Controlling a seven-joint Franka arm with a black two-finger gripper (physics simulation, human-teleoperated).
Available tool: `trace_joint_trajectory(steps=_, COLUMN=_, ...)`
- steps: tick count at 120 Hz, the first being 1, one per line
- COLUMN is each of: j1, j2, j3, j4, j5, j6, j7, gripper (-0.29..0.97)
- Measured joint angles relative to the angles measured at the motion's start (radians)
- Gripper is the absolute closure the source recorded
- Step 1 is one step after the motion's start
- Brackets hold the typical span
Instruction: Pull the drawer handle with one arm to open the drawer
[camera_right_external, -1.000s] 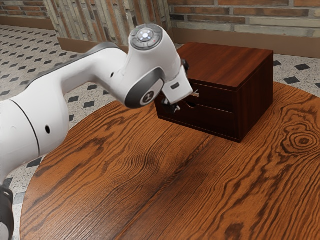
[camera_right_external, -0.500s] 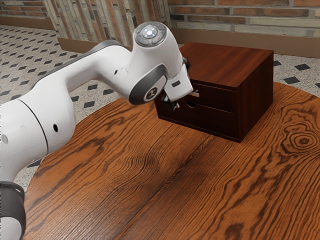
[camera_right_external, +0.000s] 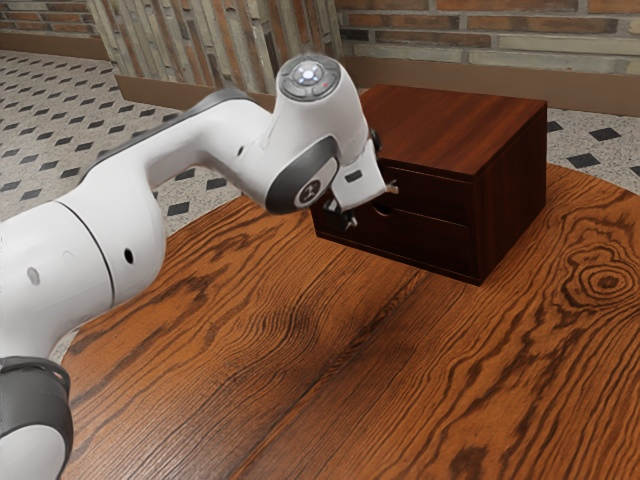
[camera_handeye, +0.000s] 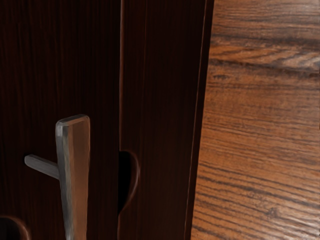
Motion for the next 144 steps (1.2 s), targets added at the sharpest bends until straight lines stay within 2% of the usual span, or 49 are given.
trace_joint_trajectory(steps=144, j1=0.029, j2=0.044, j3=-0.009, j4=0.001, j5=0.002, j6=0.039, j7=0.022, gripper=0.0)
